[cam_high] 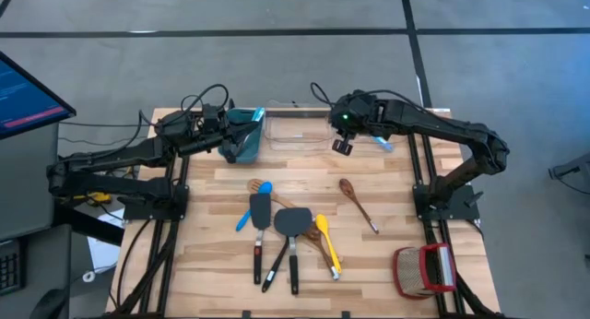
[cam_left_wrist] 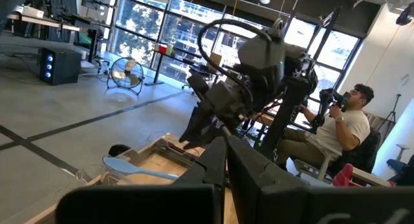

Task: Pick & Place Kitchen Items
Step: Put the brown serving spoon into the right transparent bin

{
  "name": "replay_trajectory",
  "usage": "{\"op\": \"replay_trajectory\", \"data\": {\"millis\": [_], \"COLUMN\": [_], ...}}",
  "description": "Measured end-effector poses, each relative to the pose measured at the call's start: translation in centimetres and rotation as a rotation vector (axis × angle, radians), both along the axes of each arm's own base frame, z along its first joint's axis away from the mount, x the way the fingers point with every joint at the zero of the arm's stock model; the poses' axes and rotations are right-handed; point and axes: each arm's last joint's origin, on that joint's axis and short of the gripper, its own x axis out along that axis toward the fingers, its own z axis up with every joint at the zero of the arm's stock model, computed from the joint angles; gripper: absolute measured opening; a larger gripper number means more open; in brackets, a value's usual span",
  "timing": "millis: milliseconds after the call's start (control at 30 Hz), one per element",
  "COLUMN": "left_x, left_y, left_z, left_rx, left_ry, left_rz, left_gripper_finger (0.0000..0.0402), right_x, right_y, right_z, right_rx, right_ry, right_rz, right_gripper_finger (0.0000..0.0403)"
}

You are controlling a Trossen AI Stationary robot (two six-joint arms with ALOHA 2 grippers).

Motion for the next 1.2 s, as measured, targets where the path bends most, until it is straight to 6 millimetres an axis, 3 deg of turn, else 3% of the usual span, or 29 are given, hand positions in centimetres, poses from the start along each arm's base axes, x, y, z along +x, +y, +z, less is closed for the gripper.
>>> {"op": "replay_trajectory", "data": {"millis": [500, 1200], "left_x": [0.0, 0.0], "left_y": [0.0, 0.0], "left_z": [0.0, 0.0], "left_rx": [0.0, 0.0], "left_ry": [0.0, 0.0], "left_rz": [0.0, 0.0], "left_gripper_finger": [0.0002, 0.0002], "right_x": [0.4, -0.2], "right_y": [2.5, 5.2], "right_z": [-0.2, -0.8], "right_rx": [0.009, 0.097], "right_ry": [0.03, 0.085], "right_rz": [0.077, 0.03], "right_gripper_finger": [0.006, 0.006]}}
